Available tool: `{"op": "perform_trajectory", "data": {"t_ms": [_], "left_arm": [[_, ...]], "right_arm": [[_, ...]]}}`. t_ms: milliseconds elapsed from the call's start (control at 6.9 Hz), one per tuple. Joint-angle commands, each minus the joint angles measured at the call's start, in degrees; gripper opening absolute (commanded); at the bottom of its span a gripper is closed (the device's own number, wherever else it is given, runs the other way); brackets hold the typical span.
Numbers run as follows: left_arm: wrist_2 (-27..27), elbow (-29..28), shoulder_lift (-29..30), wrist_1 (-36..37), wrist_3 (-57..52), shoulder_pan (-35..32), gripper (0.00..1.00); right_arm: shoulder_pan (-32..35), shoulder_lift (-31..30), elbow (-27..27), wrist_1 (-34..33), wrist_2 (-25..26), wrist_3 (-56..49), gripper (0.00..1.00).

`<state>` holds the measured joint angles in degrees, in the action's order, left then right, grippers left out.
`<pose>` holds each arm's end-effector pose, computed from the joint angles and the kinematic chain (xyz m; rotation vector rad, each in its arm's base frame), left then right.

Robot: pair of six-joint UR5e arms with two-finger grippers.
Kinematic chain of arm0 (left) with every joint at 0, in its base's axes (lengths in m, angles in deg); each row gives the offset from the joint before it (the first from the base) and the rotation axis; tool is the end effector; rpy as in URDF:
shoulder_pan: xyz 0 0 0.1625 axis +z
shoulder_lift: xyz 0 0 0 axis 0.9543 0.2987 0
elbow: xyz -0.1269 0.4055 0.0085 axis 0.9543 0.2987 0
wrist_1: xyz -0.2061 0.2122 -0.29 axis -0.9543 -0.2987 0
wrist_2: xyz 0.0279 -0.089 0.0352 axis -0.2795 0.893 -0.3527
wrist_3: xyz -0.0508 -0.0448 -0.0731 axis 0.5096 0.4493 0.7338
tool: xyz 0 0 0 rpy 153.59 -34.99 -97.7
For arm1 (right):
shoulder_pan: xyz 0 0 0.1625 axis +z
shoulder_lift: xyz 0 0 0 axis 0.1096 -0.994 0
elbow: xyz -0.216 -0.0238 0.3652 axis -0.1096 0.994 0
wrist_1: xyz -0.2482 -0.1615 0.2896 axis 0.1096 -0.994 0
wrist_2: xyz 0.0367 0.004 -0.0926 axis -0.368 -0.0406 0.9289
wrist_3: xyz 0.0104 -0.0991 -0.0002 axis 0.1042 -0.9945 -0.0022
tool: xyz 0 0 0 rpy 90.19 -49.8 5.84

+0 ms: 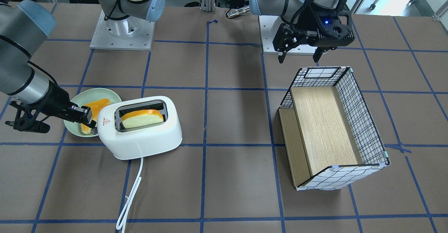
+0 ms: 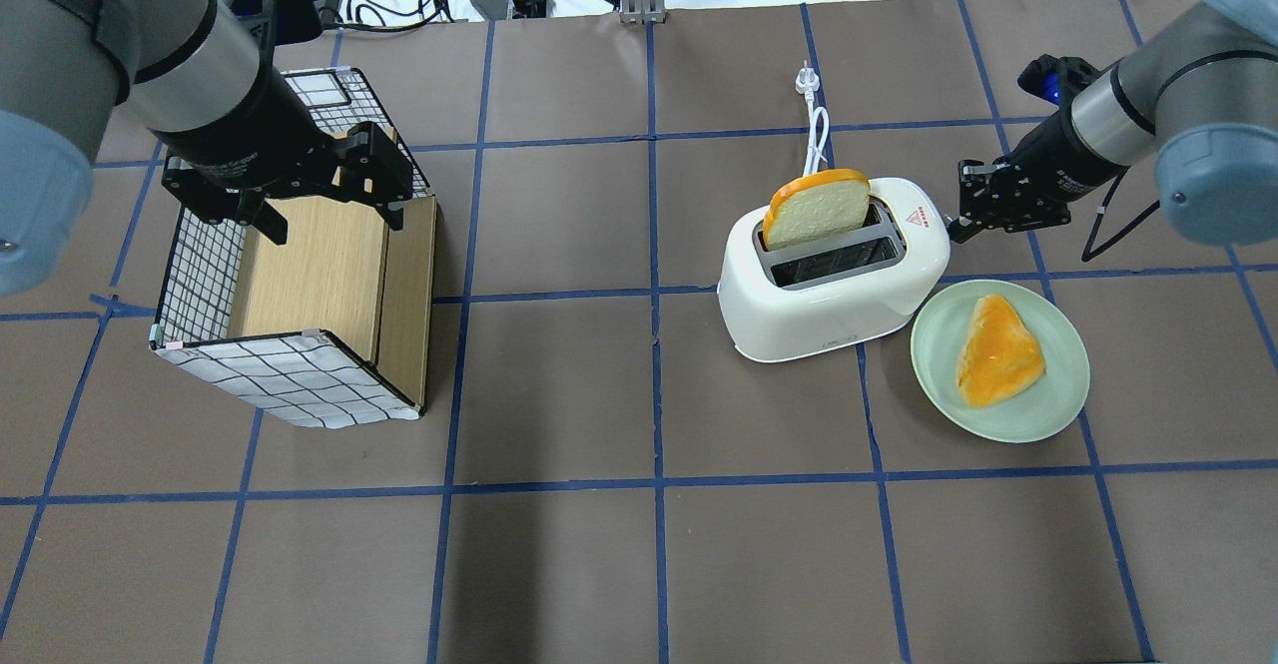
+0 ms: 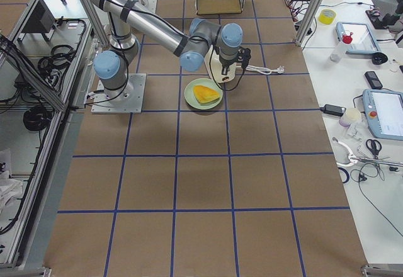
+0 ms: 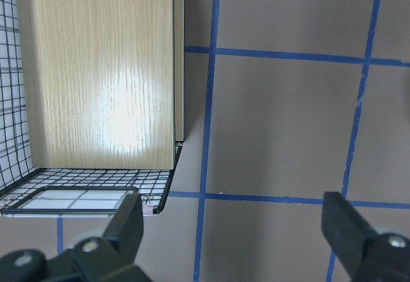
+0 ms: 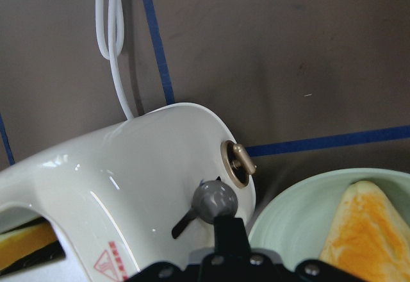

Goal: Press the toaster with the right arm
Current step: 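Push the toaster's grey lever down with the right gripper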

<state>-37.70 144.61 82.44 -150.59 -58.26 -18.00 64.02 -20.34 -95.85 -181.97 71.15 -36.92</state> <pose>-0.1393 -0.4481 0.4949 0.1313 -3.1235 0.0811 -0.0168 -0.5399 0.2940 0.2856 2.7803 0.0082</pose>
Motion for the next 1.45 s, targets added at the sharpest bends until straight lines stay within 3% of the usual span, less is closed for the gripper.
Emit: {"op": "perform_trajectory", "data": {"t_ms": [0,1304], "left_arm": [[0.05,-0.06,0.00,0.00,0.00,0.00,1.00],[0.05,0.03,0.00,0.00,0.00,0.00,1.00]], "right_arm": [[0.00,0.92,-0.27,-1.00,0.02,0.07,0.00],[0.00,2.60,-1.23,-3.29,0.02,0.94,0.00]]}}
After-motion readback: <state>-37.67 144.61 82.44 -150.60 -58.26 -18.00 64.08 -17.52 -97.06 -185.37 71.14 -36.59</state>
